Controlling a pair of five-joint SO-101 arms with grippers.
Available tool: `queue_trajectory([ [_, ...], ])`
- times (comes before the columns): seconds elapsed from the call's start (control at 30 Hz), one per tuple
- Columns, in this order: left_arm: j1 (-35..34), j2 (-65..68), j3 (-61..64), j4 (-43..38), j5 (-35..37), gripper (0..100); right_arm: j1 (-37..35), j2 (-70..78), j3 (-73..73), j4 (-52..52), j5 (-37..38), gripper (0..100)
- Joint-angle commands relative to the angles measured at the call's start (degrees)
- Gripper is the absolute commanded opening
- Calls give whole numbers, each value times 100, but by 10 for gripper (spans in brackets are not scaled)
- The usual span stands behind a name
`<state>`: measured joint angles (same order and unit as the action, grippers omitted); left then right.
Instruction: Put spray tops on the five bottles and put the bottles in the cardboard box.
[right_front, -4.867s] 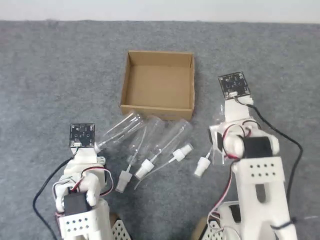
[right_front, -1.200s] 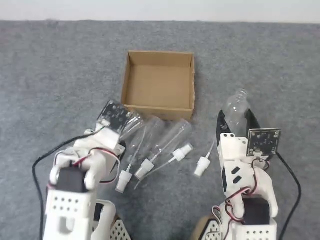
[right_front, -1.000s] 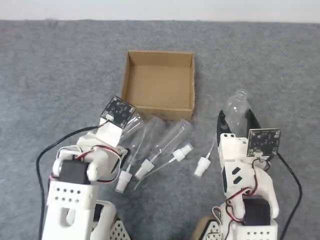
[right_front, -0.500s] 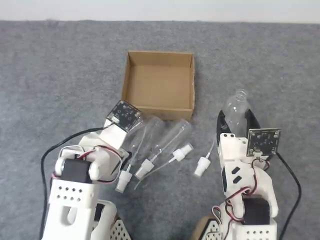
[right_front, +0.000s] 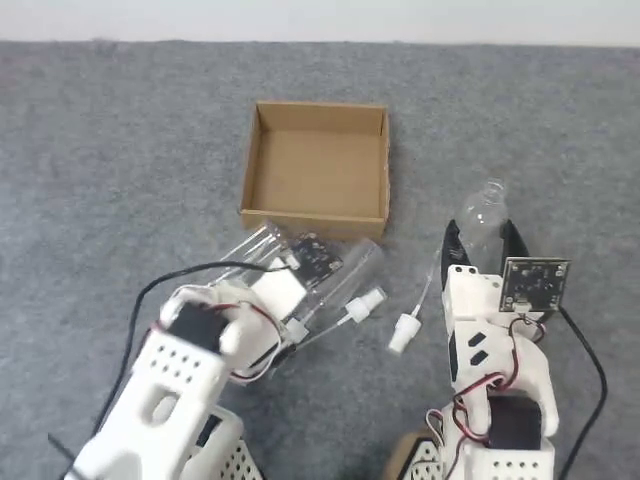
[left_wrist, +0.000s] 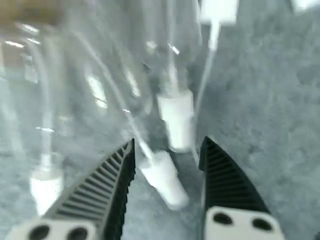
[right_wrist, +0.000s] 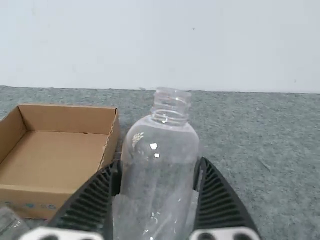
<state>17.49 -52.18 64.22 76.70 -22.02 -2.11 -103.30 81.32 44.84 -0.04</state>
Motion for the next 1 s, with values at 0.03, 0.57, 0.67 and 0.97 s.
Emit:
queue_trajectory([
  [0.03, 316, 1389, -505, -378, 202, 194, 92, -48, -35, -171, -44, 24],
  [0.57, 536, 2813, -505, -1802, 897, 194, 84, -57, -35, -163, -44, 24],
  [0.67, 536, 3182, -541, -1960, 897, 185, 66, -57, -35, -154, -44, 24],
  [0.97, 563, 3314, -664, -1776, 897, 56, 66, -57, -35, -154, -26, 24],
])
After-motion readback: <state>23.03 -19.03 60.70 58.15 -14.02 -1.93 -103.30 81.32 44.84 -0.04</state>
